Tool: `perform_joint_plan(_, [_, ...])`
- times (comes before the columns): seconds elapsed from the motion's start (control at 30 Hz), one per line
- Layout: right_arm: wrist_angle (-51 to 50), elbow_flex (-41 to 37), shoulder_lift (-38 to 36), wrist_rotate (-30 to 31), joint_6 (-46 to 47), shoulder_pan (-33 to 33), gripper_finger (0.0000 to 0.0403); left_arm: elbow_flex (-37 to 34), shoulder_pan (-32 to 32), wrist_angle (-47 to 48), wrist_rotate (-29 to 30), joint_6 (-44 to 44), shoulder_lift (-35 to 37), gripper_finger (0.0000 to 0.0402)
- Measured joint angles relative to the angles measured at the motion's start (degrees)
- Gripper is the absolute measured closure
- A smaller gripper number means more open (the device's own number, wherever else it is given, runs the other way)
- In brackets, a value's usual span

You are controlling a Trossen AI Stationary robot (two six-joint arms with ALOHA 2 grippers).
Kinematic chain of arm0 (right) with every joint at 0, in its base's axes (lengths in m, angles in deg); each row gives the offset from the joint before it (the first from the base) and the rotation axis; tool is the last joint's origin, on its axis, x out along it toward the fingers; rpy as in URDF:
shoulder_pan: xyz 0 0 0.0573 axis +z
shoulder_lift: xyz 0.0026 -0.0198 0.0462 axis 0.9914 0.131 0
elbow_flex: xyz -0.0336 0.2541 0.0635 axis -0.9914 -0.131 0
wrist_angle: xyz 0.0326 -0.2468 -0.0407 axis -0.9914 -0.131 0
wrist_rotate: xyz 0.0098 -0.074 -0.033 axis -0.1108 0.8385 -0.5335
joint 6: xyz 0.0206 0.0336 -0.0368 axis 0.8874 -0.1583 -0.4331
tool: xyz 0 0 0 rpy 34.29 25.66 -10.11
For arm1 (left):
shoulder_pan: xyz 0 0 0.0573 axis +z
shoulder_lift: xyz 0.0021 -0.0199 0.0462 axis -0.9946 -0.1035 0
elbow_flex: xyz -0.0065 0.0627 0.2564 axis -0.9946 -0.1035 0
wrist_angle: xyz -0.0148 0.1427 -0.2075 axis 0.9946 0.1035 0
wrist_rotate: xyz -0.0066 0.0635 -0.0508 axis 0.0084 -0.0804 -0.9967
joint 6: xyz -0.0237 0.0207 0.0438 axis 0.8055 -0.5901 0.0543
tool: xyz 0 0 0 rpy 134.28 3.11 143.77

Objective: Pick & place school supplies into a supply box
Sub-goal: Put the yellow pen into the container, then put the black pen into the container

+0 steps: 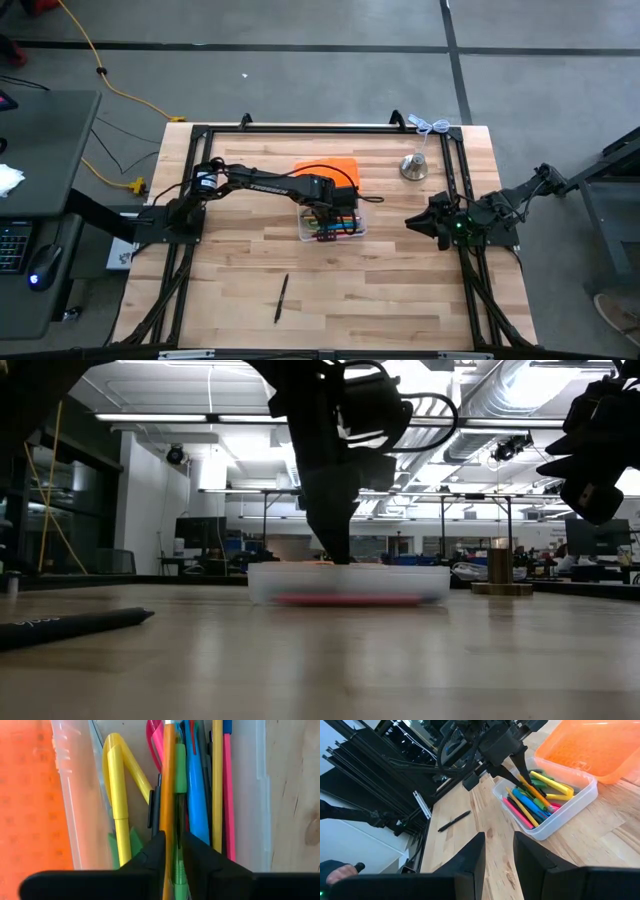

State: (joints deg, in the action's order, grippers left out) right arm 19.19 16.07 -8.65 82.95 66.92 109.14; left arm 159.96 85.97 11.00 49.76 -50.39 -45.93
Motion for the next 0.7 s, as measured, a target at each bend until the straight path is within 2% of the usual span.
perform_joint_plan(0.23, [0.02,0.00,0.00,0.02,0.00,-0.01,0.0325,0.03,0.00,-0.25,0.02,0.15,0.00,0.0274])
perform_joint_plan(0.4, [0.02,0.00,0.00,0.09,0.00,-0.01,0.0325,2.94,0.00,1.91,0.04,0.12,0.00,0.0259])
perform_joint_plan(0.57, [0.04,0.00,0.00,0.09,0.00,-0.01,0.0325,8.56,0.00,7.60,1.44,0.09,0.02,0.0253])
perform_joint_plan(0.7, [0.07,0.00,0.00,-0.07,0.00,-0.01,0.0325,14.31,-0.02,16.55,1.40,3.45,0.02,0.0253])
